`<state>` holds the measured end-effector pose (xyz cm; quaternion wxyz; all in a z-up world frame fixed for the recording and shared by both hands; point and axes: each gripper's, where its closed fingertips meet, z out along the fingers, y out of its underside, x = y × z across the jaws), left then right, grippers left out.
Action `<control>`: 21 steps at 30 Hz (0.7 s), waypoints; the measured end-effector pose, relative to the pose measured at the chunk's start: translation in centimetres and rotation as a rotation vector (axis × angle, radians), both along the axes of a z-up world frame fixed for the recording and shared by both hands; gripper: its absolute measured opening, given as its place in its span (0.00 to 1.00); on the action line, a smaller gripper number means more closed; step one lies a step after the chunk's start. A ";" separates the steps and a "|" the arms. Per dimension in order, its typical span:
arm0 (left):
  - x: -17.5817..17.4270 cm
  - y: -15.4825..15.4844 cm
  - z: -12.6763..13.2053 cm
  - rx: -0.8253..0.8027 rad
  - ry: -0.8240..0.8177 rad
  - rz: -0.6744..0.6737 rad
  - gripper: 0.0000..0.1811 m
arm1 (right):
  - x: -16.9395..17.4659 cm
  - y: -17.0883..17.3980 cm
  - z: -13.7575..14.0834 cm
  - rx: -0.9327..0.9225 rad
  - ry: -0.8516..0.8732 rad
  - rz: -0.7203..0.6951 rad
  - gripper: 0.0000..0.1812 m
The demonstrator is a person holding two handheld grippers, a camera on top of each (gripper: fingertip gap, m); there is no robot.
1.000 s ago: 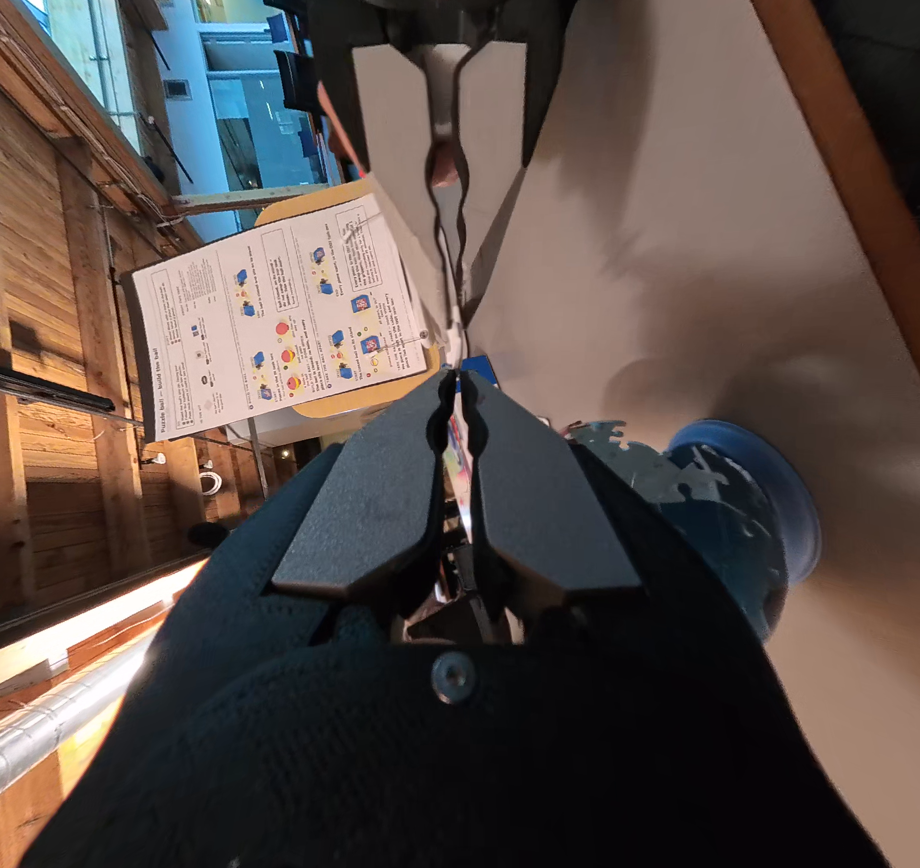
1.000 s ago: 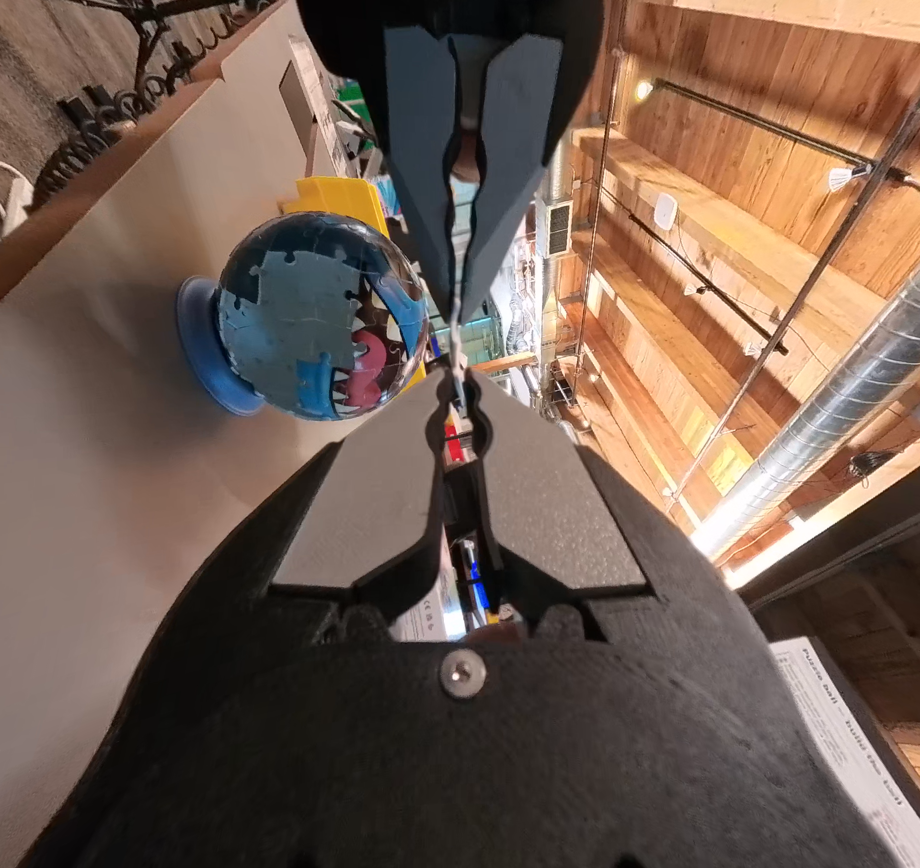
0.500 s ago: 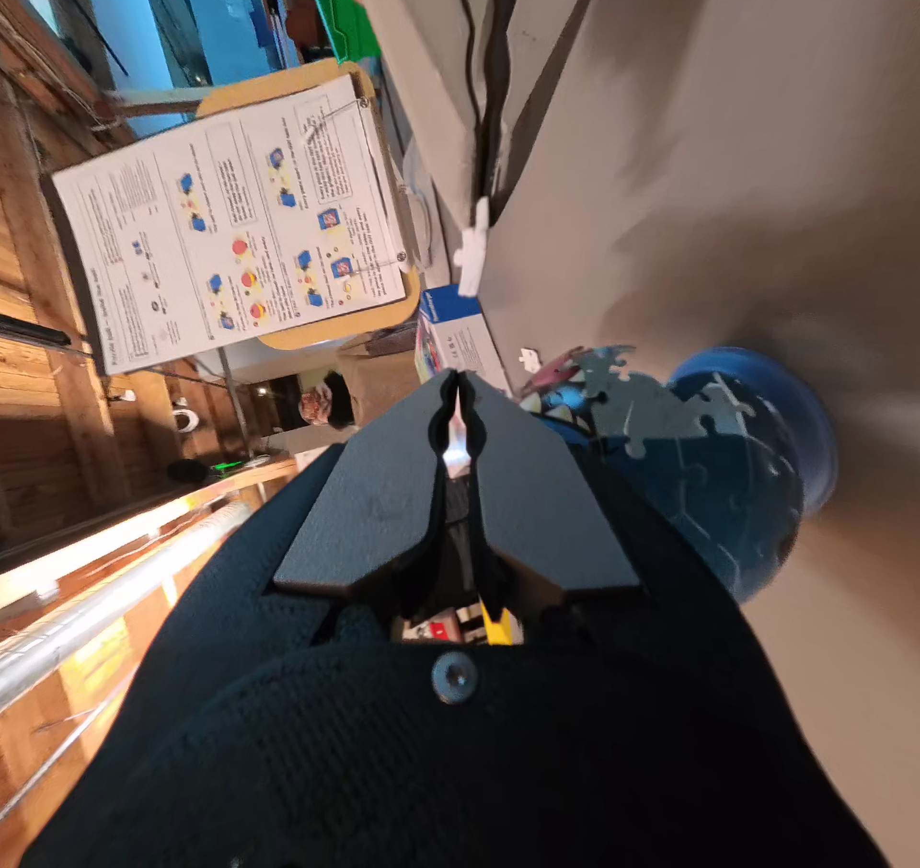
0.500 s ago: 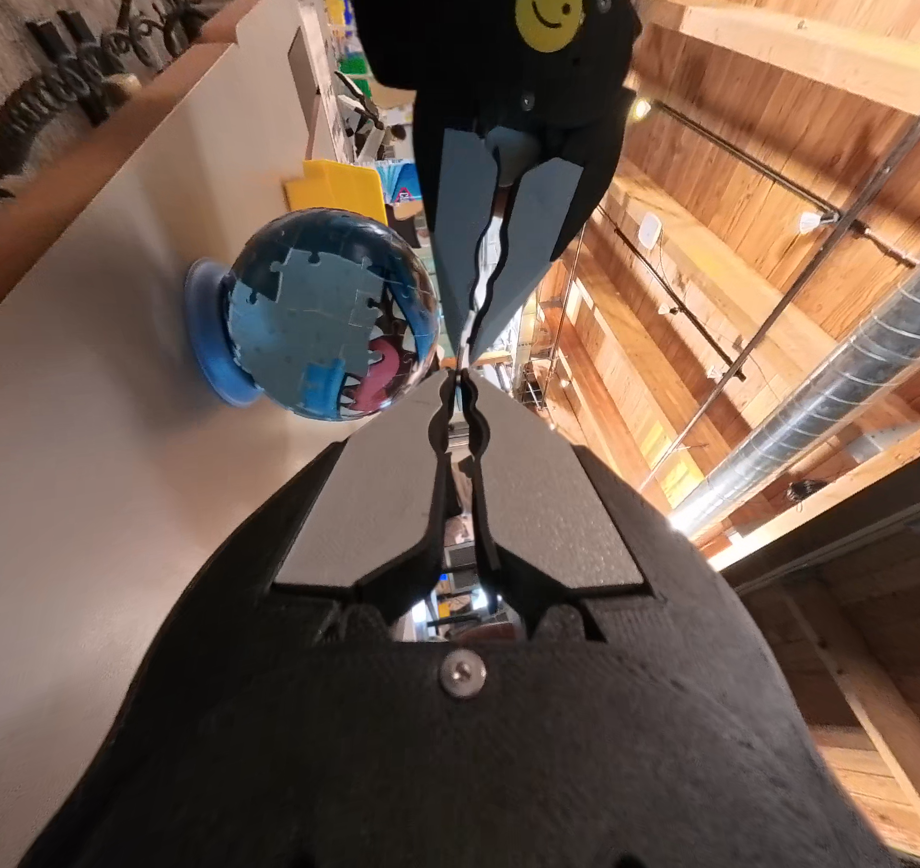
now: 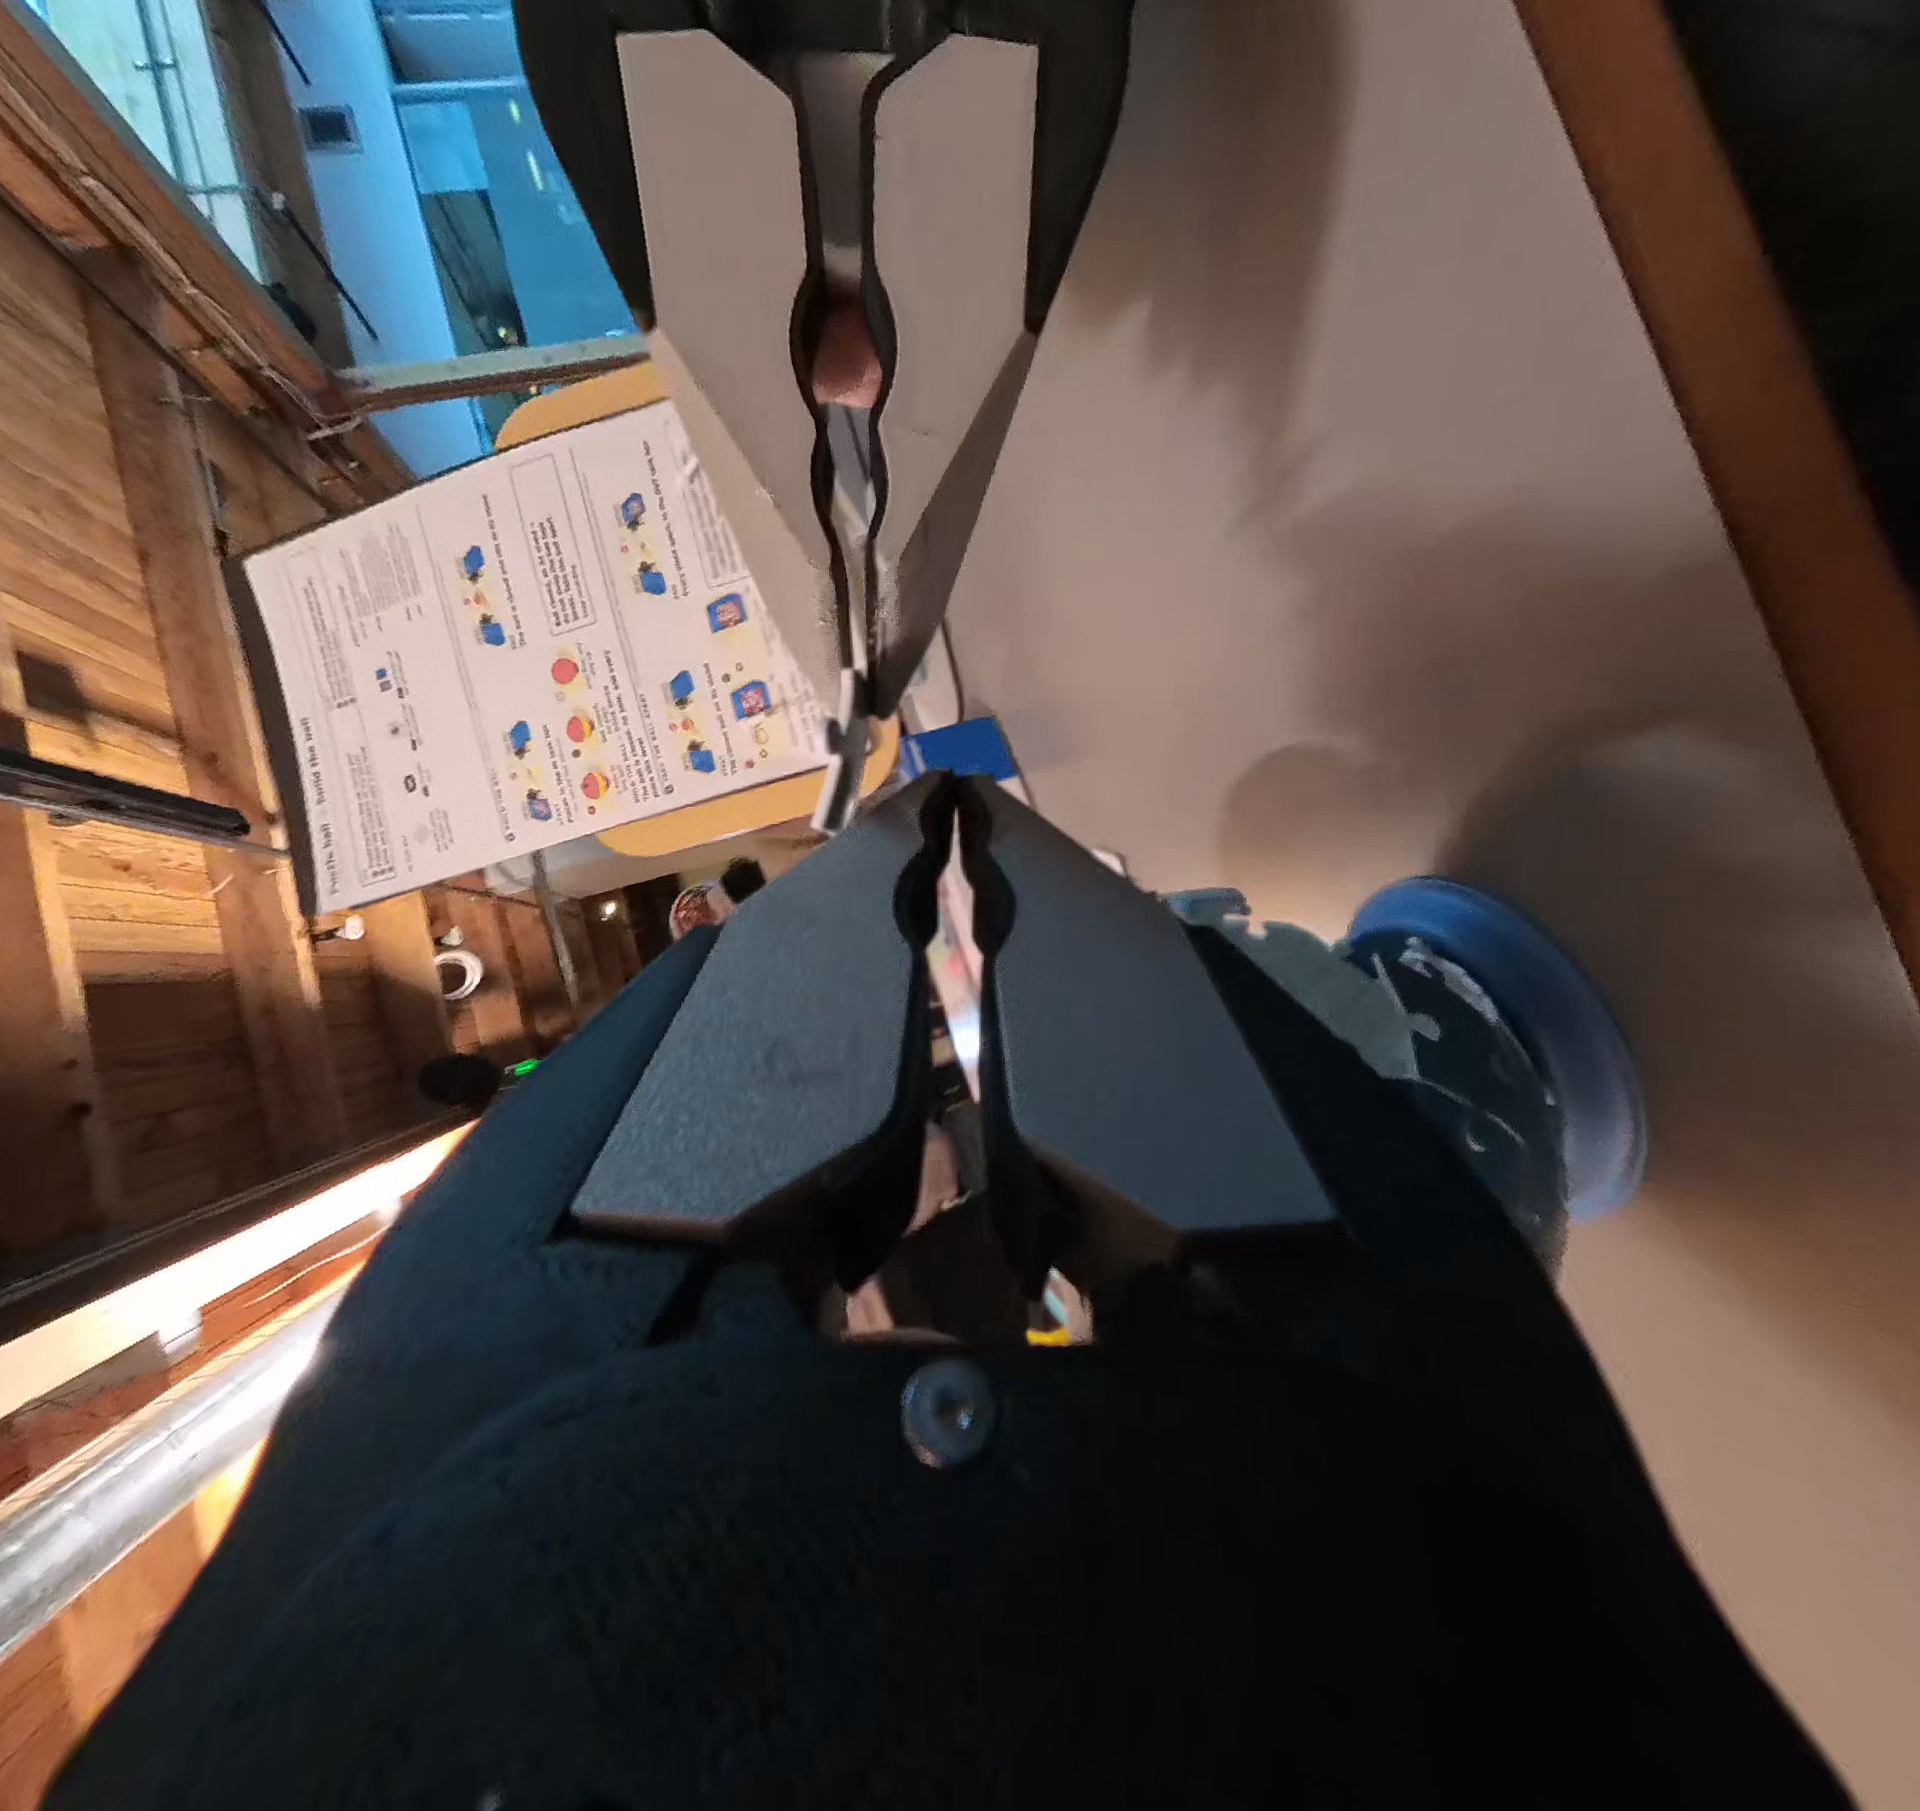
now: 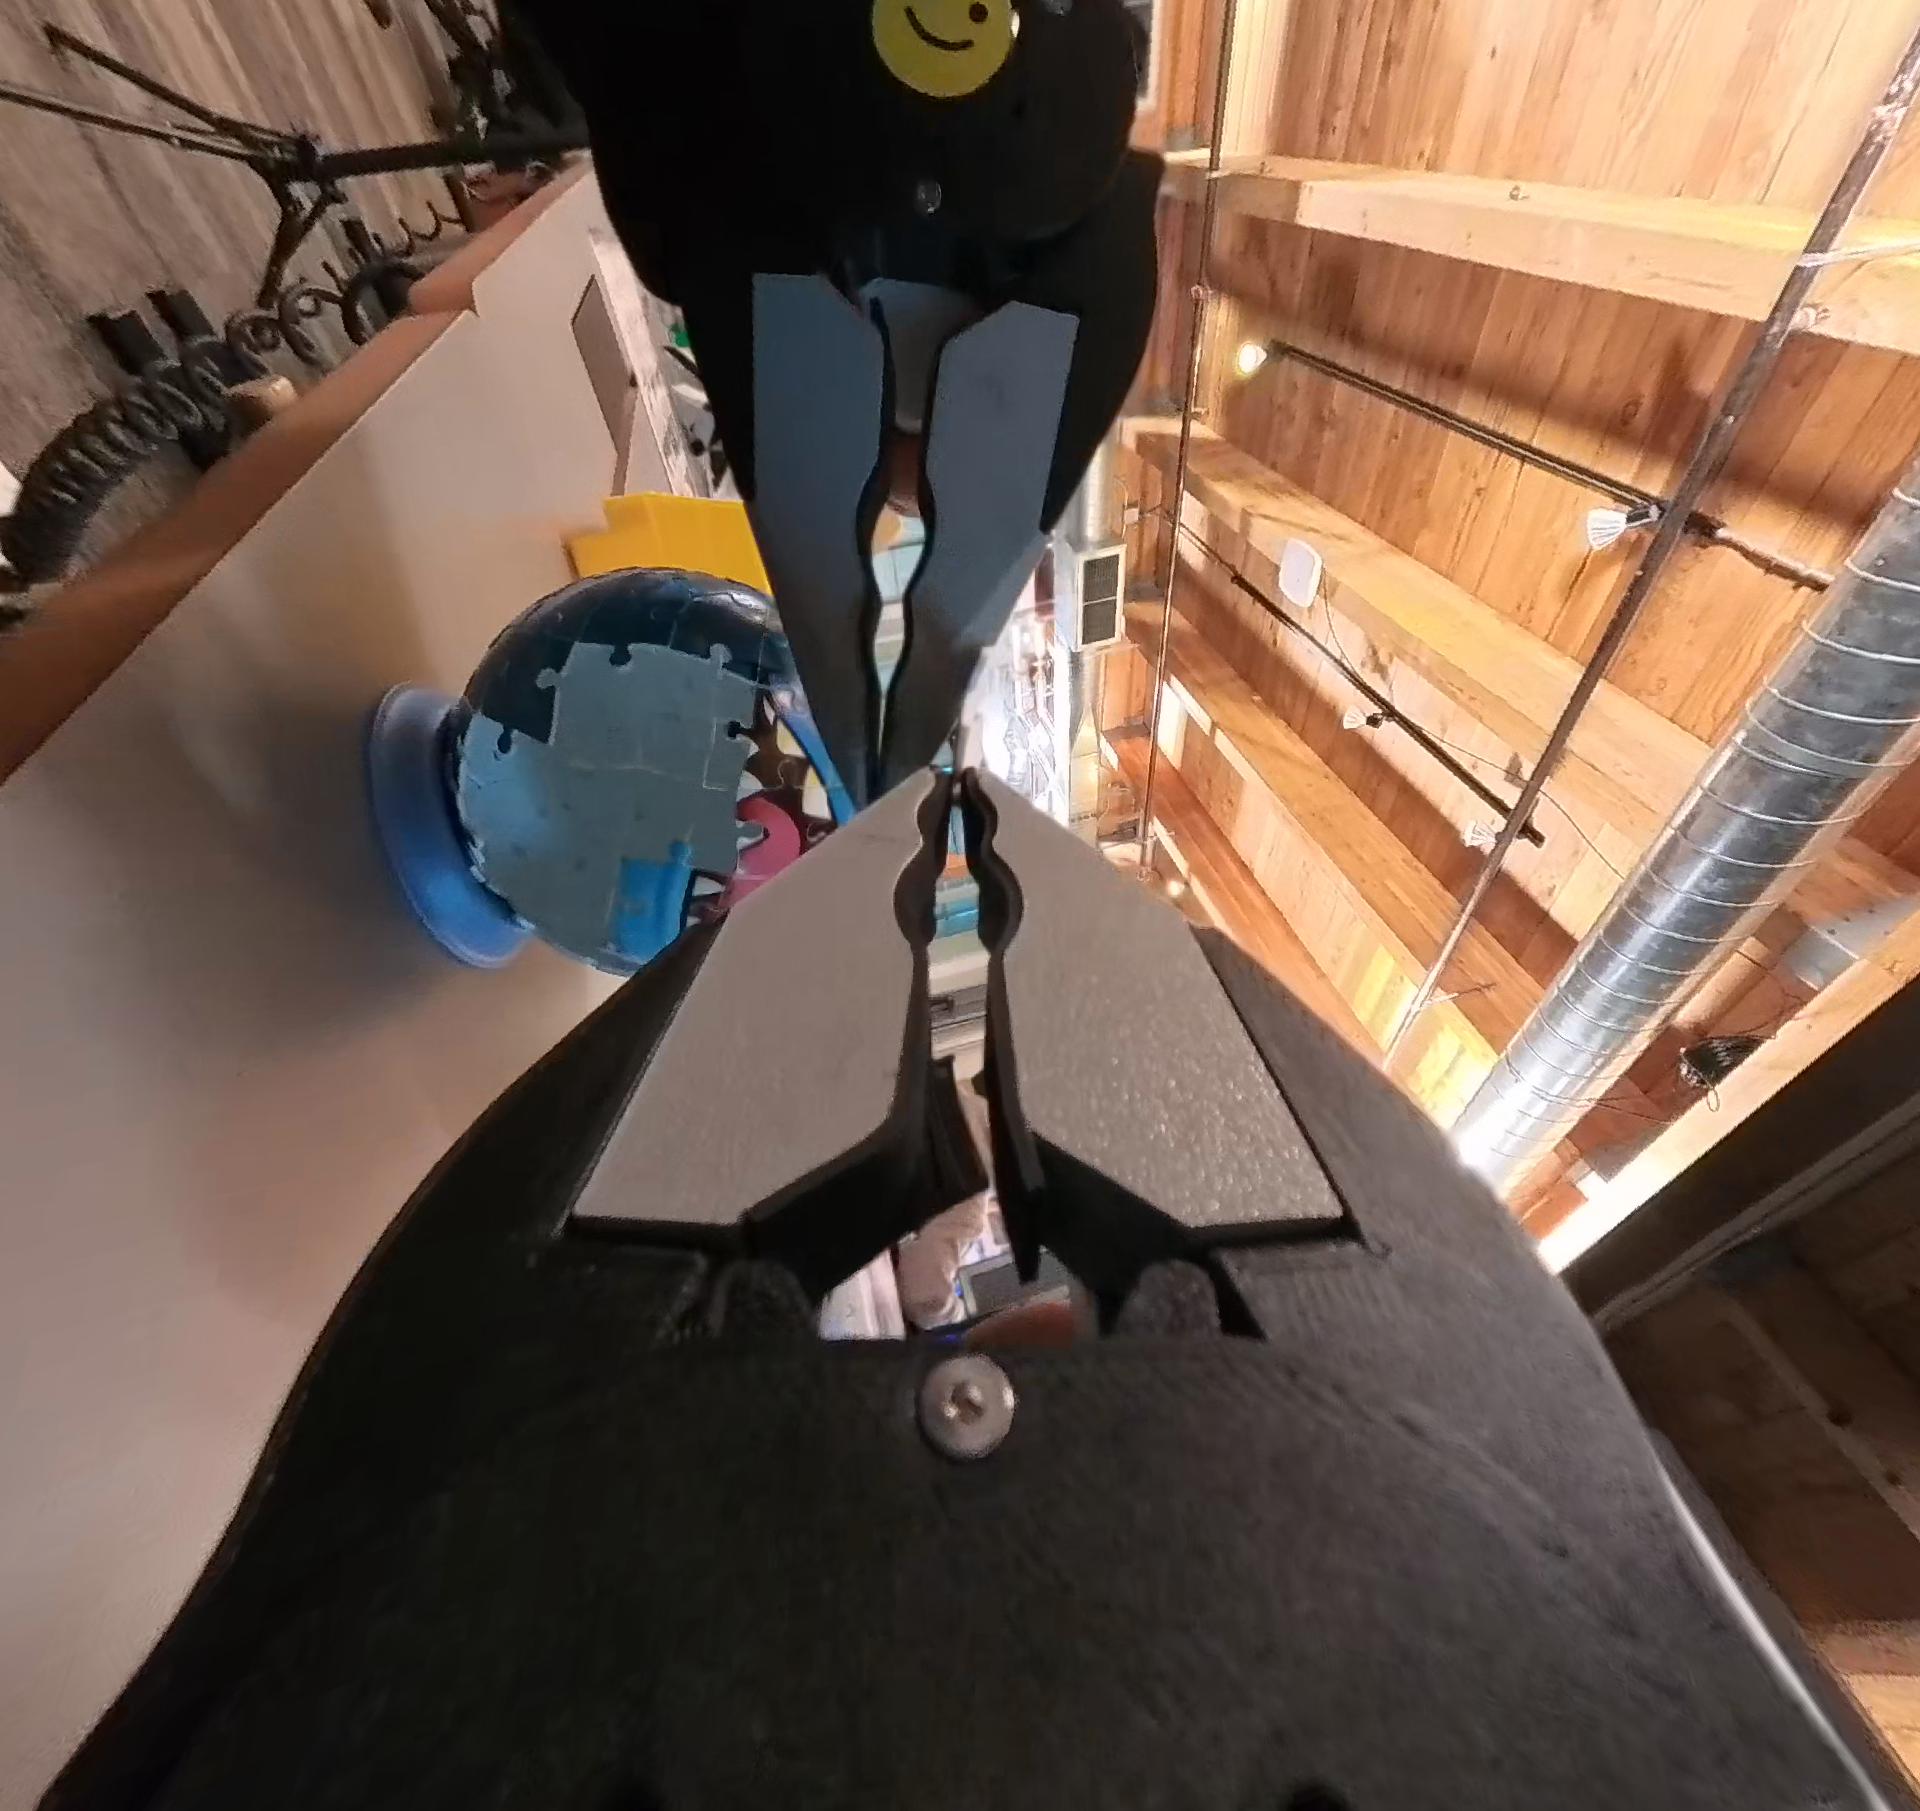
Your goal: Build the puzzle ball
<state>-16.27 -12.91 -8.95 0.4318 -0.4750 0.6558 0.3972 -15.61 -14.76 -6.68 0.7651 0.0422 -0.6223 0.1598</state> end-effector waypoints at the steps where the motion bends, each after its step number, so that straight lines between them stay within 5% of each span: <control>1: -0.2 0.1 0.2 0.022 0.012 0.017 0.00 | -0.2 0.3 -0.1 -0.015 -0.017 -0.004 0.00; 6: -1.6 0.3 0.5 0.034 0.011 0.085 0.00 | 0.8 -0.6 0.4 -0.006 0.015 0.048 0.00; 8: -1.6 0.2 0.7 0.011 -0.042 0.076 0.11 | 0.6 -1.1 0.0 0.002 -0.003 0.057 0.00; 12: 0.2 0.2 2.4 0.008 -0.143 0.019 0.15 | 0.4 -0.9 0.0 -0.051 -0.034 0.079 0.00; 15: 0.4 0.4 2.0 -0.010 -0.104 0.003 0.00 | 0.5 -0.6 0.7 -0.108 -0.030 0.101 0.00; 19: -1.5 1.1 0.4 -0.056 -0.035 0.132 0.00 | -1.1 0.8 -1.0 -0.175 -0.154 0.066 0.00; 21: -3.8 2.0 -1.1 -0.087 0.036 0.322 0.00 | -2.8 3.3 -3.4 -0.154 -0.274 -0.095 0.00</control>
